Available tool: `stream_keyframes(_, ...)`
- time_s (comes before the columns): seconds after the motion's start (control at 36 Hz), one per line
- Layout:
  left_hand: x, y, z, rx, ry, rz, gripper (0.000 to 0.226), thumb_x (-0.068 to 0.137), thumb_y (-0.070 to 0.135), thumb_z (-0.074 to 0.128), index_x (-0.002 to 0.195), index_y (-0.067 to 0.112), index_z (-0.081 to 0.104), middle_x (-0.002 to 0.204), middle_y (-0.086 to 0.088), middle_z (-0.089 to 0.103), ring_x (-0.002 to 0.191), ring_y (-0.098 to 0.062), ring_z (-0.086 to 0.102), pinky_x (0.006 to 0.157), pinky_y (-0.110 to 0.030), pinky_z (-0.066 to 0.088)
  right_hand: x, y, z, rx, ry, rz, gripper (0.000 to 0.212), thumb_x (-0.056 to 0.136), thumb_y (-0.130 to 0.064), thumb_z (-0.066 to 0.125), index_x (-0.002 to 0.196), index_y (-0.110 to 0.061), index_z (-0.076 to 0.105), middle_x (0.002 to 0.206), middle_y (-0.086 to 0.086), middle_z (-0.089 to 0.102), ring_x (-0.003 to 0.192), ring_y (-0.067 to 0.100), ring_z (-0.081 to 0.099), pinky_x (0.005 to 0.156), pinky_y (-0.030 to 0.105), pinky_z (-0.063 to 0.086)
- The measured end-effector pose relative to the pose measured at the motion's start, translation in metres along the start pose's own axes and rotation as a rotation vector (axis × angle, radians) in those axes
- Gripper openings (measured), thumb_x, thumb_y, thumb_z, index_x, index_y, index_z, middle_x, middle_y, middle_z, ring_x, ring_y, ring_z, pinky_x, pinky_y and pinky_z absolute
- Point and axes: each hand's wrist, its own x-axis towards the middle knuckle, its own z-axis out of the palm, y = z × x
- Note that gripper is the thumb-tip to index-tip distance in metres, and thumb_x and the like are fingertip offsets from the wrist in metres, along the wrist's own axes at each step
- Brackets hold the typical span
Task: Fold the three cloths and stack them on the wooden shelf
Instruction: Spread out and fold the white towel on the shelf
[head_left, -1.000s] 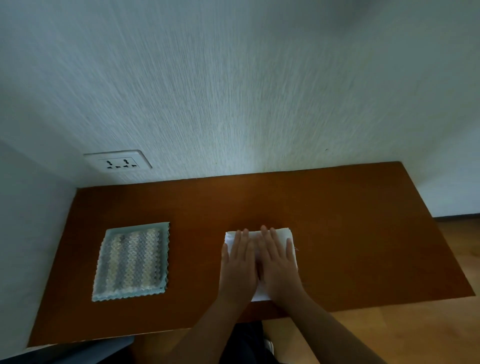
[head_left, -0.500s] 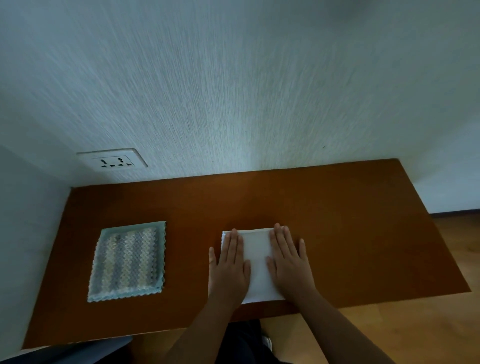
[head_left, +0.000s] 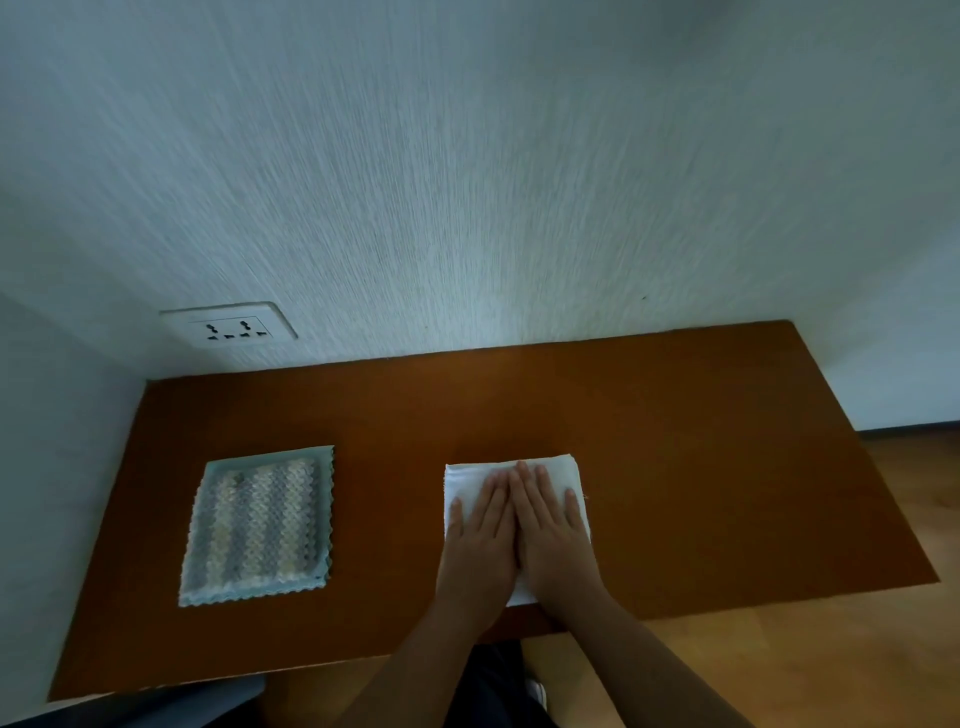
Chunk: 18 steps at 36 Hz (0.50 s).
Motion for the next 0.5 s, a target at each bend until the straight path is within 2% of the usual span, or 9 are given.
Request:
stream_keyframes(0.08,-0.003,-0.008,-0.004,-0.019,0.008,0.009,0.064,0.096,0.038,0.027,0.15,0.009,0.006,0.158,-0.009,0.002,0.145,-0.021,0.001,0.113,-0.048,0.007,-0.001,0.006,-0.004,-0.037,-0.058,-0.003,0.057,0.1,-0.04,0.007,0.148,-0.01,0.014,0.156,0.01,0.014,0.143,0.024,0.007,0.105,0.053,0.025)
stream_keyframes(0.11,-0.004,-0.01,-0.006,-0.04,0.01,-0.039,0.059,0.1,0.038,0.017,0.15,0.01,0.006,0.158,-0.009,0.004,0.144,-0.02,0.004,0.114,-0.048,0.01,-0.001,0.008,-0.006,-0.045,-0.072,0.005,0.058,0.1,-0.04,0.004,0.148,-0.01,0.015,0.154,0.01,0.02,0.143,0.024,0.008,0.104,0.053,0.027)
stream_keyframes(0.17,-0.005,-0.013,-0.01,-0.104,-0.022,-0.164,0.058,0.1,0.04,0.005,0.148,0.009,0.017,0.153,-0.008,0.024,0.143,-0.02,0.013,0.109,-0.05,0.027,0.0,0.011,-0.01,-0.04,-0.086,0.046,0.06,0.099,-0.041,0.003,0.148,-0.01,0.02,0.151,0.009,0.027,0.141,0.025,0.015,0.101,0.052,0.031)
stream_keyframes(0.19,-0.006,-0.014,-0.013,-0.122,-0.035,-0.205,0.059,0.099,0.041,0.004,0.145,0.009,0.024,0.15,-0.008,0.033,0.141,-0.021,0.018,0.102,-0.05,0.034,0.0,0.013,-0.012,-0.031,-0.084,0.074,0.06,0.099,-0.041,0.003,0.146,-0.01,0.023,0.15,0.008,0.03,0.14,0.024,0.019,0.1,0.051,0.032)
stream_keyframes(0.25,-0.009,-0.019,-0.016,-0.116,-0.05,-0.234,0.059,0.099,0.041,0.004,0.141,0.009,0.029,0.146,-0.01,0.039,0.137,-0.02,0.024,0.096,-0.052,0.038,-0.001,0.017,-0.013,-0.01,-0.078,0.125,0.06,0.099,-0.041,0.004,0.144,-0.01,0.027,0.149,0.009,0.034,0.138,0.024,0.023,0.098,0.051,0.033)
stream_keyframes(0.33,-0.014,-0.028,-0.018,-0.098,-0.07,-0.255,0.059,0.099,0.041,0.005,0.142,0.009,0.031,0.146,-0.01,0.039,0.136,-0.022,0.026,0.097,-0.053,0.036,-0.003,0.023,-0.016,-0.01,-0.095,0.163,0.061,0.098,-0.042,0.004,0.143,-0.01,0.03,0.149,0.009,0.035,0.136,0.03,0.031,0.097,0.052,0.031)
stream_keyframes(0.44,-0.017,-0.034,-0.023,-0.066,-0.1,-0.263,0.059,0.099,0.041,0.004,0.14,0.008,0.032,0.145,-0.011,0.041,0.135,-0.025,0.029,0.094,-0.055,0.043,-0.003,0.026,-0.021,-0.039,-0.13,0.17,0.063,0.098,-0.044,0.004,0.14,-0.009,0.035,0.145,0.011,0.041,0.132,0.031,0.039,0.096,0.054,0.036)
stream_keyframes(0.5,-0.017,-0.034,-0.026,-0.055,-0.096,-0.266,0.059,0.1,0.039,0.003,0.138,0.006,0.032,0.143,-0.013,0.043,0.139,-0.026,0.022,0.095,-0.056,0.041,-0.004,0.026,-0.025,-0.041,-0.143,0.18,0.065,0.097,-0.047,0.003,0.139,-0.008,0.035,0.143,0.012,0.043,0.131,0.03,0.041,0.097,0.052,0.033)
